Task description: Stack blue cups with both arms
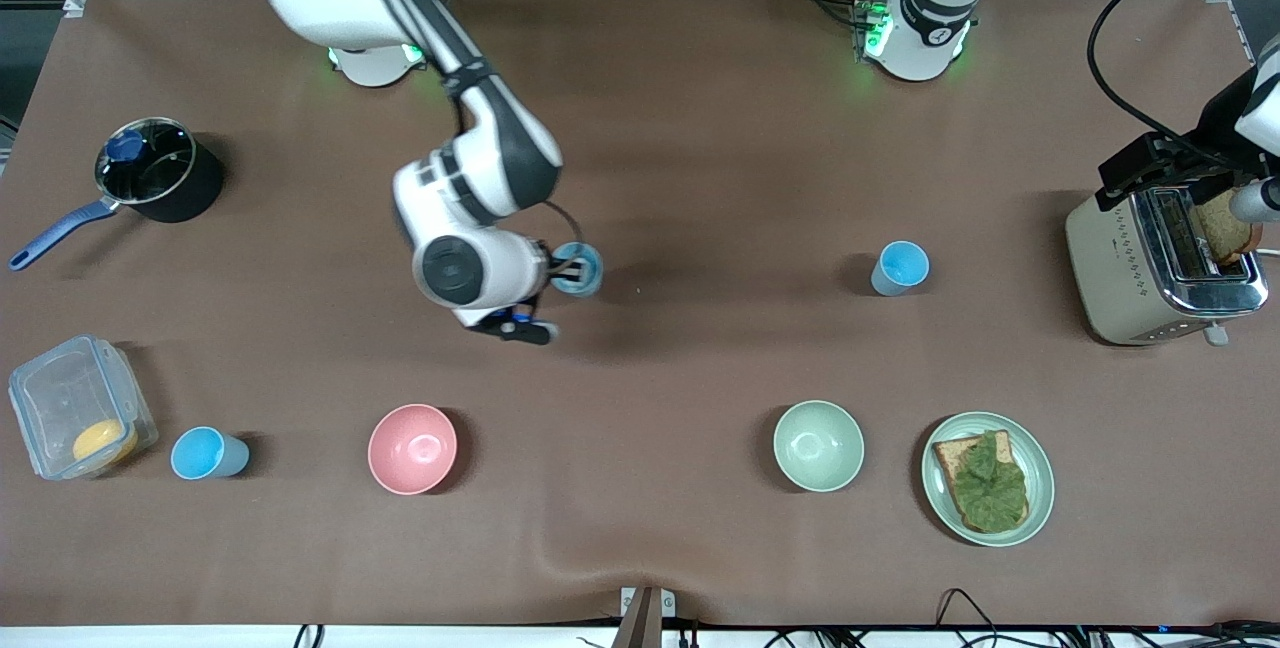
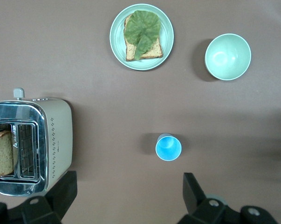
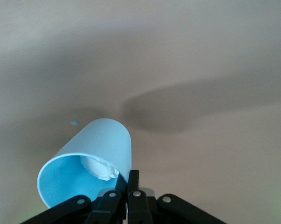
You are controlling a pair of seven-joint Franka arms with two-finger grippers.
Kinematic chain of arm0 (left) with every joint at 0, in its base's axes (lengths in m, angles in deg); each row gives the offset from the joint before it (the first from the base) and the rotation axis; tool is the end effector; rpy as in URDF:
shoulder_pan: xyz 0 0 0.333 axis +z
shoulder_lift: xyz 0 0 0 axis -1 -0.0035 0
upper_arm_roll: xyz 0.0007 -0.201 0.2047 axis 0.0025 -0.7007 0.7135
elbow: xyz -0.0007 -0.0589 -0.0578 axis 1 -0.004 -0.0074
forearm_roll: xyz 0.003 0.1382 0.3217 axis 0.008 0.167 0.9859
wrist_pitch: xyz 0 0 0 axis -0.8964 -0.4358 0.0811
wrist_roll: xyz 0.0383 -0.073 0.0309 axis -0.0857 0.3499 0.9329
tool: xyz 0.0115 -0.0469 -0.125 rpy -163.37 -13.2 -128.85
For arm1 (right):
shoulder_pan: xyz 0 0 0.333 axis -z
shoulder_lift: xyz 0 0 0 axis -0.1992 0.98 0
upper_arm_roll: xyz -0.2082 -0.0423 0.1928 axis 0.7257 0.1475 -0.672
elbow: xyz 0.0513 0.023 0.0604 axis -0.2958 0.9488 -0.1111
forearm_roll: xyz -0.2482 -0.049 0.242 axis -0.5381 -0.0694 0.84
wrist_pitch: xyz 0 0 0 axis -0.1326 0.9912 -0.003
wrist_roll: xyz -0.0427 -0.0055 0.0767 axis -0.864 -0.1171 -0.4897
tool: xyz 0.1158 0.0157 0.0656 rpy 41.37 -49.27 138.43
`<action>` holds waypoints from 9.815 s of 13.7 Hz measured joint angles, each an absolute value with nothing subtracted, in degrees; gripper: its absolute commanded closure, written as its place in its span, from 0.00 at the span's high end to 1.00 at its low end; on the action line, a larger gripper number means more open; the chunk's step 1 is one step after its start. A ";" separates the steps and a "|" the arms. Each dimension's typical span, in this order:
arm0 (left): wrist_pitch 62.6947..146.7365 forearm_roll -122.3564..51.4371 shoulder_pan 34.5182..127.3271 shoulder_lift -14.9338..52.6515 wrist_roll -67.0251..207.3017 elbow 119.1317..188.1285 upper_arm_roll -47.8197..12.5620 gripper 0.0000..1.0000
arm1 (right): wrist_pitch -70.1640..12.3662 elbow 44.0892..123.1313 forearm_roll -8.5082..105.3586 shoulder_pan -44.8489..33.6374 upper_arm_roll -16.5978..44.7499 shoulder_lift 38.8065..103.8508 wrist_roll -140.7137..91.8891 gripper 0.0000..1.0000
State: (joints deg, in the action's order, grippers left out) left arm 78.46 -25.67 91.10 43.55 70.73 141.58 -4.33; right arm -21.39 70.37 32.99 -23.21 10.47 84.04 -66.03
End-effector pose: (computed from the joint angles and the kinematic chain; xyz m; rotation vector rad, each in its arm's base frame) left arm 0.5173 -0.0306 0.5800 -3.1308 -0.0935 -0.0626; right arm 0.5040 0.3725 0.2606 -2.9420 0.3265 0.5696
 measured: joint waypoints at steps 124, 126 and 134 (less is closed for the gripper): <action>77.50 -24.90 86.47 51.02 73.75 152.01 -3.18 1.00 | -0.52 79.78 10.35 17.86 7.12 47.69 -36.45 1.00; 77.25 -25.74 87.39 50.83 73.75 151.41 -3.14 1.00 | -0.50 79.78 10.35 17.86 7.12 47.70 -36.45 1.00; 77.24 -25.88 88.40 50.28 73.75 150.68 -3.01 1.00 | -0.45 79.78 10.35 17.88 7.14 47.79 -36.45 1.00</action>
